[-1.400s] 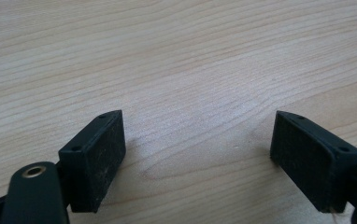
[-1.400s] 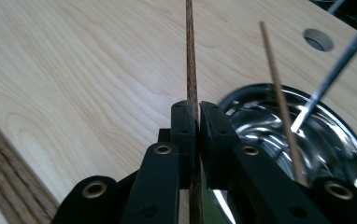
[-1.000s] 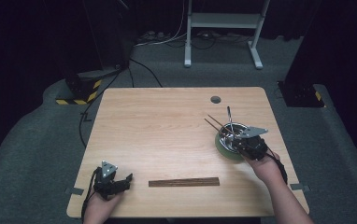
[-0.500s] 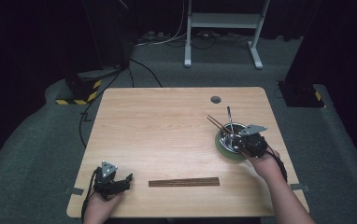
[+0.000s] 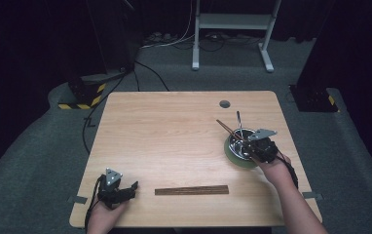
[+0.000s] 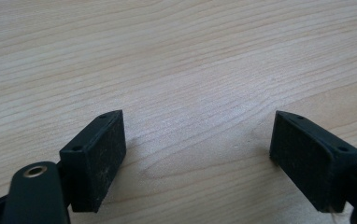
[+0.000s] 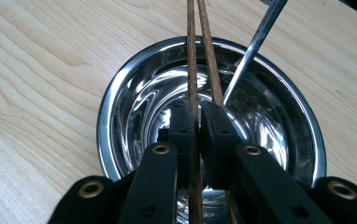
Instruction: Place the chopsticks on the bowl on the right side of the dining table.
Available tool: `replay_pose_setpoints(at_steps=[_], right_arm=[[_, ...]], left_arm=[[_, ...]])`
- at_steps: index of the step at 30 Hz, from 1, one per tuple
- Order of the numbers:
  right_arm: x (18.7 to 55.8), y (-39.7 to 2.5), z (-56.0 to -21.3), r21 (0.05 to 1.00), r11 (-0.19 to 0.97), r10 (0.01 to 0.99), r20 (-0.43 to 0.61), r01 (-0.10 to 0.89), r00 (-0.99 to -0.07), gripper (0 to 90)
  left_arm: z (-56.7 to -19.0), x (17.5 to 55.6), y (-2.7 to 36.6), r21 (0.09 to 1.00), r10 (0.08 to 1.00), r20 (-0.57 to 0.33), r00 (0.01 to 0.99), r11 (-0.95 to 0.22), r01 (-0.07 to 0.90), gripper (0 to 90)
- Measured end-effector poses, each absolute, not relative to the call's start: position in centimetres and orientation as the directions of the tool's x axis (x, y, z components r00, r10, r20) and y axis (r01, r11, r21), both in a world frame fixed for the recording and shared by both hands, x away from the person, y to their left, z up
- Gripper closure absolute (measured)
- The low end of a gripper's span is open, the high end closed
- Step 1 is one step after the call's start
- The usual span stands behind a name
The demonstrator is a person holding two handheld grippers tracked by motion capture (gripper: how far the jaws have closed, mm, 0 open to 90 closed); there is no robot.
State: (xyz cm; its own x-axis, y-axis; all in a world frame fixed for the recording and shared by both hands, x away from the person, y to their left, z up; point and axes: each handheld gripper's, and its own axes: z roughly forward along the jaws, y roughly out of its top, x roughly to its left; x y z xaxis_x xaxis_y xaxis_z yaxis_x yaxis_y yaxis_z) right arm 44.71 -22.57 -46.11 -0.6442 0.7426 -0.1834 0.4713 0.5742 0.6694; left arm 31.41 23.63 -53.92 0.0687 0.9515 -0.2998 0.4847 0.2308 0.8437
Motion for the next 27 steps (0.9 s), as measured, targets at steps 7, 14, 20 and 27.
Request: replay_pose_setpoints(at_steps=[7,14,20,27], right_arm=[[44.7,-22.5,-45.4,0.678,0.558,0.763,-0.193,0.478,-0.617,59.6],[45.5,-22.2,-46.0,0.653,0.562,0.777,-0.206,0.508,-0.595,55.4],[45.9,-21.9,-46.4,0.645,0.569,0.776,-0.215,0.510,-0.593,56.7],[46.0,-21.9,-46.5,0.636,0.561,0.784,-0.200,0.531,-0.588,62.9]], left_arm=[[-53.9,31.4,23.6,0.844,0.952,-0.299,0.069,0.230,0.485,18.4],[-53.9,31.4,23.6,0.844,0.951,-0.301,0.068,0.232,0.484,18.4],[-53.9,31.3,23.6,0.842,0.953,-0.296,0.070,0.226,0.490,18.4],[-53.9,31.3,23.6,0.842,0.952,-0.298,0.070,0.228,0.488,18.4]])
